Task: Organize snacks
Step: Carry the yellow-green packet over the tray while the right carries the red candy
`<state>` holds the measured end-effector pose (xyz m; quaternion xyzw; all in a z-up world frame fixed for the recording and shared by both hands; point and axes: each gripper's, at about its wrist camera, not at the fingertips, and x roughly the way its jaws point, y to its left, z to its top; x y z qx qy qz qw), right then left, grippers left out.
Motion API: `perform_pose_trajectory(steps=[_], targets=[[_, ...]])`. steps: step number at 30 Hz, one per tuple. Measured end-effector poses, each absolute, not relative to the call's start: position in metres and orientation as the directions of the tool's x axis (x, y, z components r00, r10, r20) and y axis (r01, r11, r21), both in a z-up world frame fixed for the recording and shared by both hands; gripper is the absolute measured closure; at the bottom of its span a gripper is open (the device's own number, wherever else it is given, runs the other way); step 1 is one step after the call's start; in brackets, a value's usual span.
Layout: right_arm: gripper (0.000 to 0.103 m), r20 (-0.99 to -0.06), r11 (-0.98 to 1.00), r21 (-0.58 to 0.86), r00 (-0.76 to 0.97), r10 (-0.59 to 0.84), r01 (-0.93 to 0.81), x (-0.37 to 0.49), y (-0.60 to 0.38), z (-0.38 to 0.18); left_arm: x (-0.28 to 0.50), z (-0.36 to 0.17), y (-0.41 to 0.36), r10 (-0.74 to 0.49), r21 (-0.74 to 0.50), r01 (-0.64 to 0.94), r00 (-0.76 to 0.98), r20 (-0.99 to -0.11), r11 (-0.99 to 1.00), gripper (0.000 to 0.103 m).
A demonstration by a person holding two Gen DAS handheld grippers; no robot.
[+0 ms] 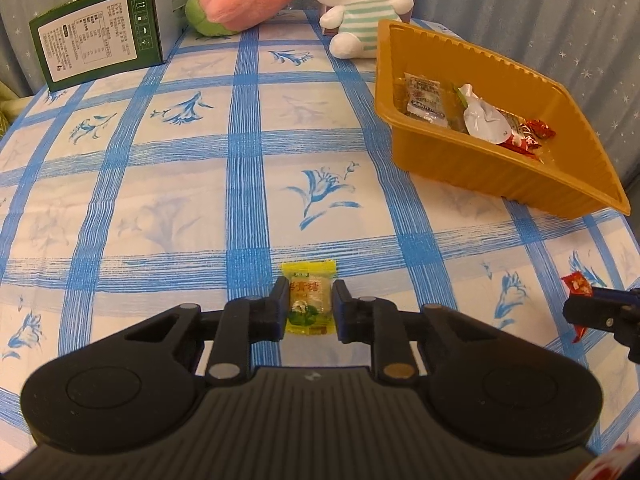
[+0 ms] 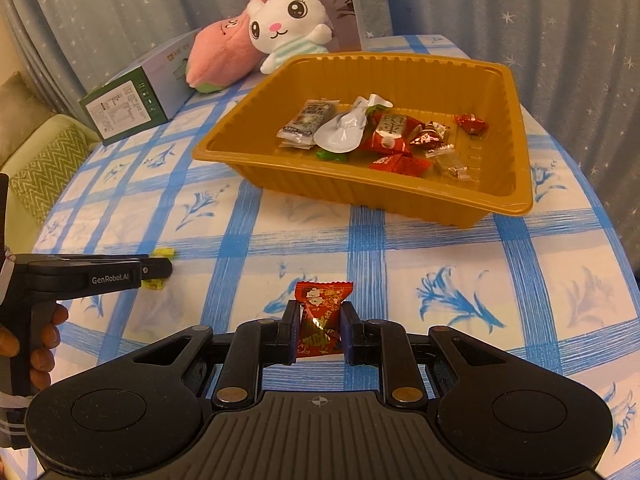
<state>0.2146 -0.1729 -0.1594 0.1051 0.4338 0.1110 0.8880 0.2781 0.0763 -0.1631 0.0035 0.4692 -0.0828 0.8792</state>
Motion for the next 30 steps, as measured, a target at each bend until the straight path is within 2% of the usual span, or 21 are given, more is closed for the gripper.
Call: perform_pose_trajectory(steps=[13, 22, 30], targets=[[0.082, -0.727, 0.943, 0.305, 0.606, 0.323, -0.137, 0.209, -0.168, -0.147, 0.264, -0.134, 0.080, -0.186, -0.106, 0.170, 0.577, -0.795, 0.980, 0.084], [0.082, -0.699, 0.933, 0.332, 0.629, 0.340, -0.136, 0.201, -0.183, -0.130, 0.252, -0.092, 0.053, -0.276, -0.143, 0.258, 0.613, -0.740, 0.955, 0.084], [0.082, -0.669, 0.933, 0.338, 0.665, 0.332, -0.125, 0.205, -0.203, -0.114, 0.268, -0.064, 0.019, -0.325, -0.122, 0.339, 0.646, -0.691, 0.933, 0.084]])
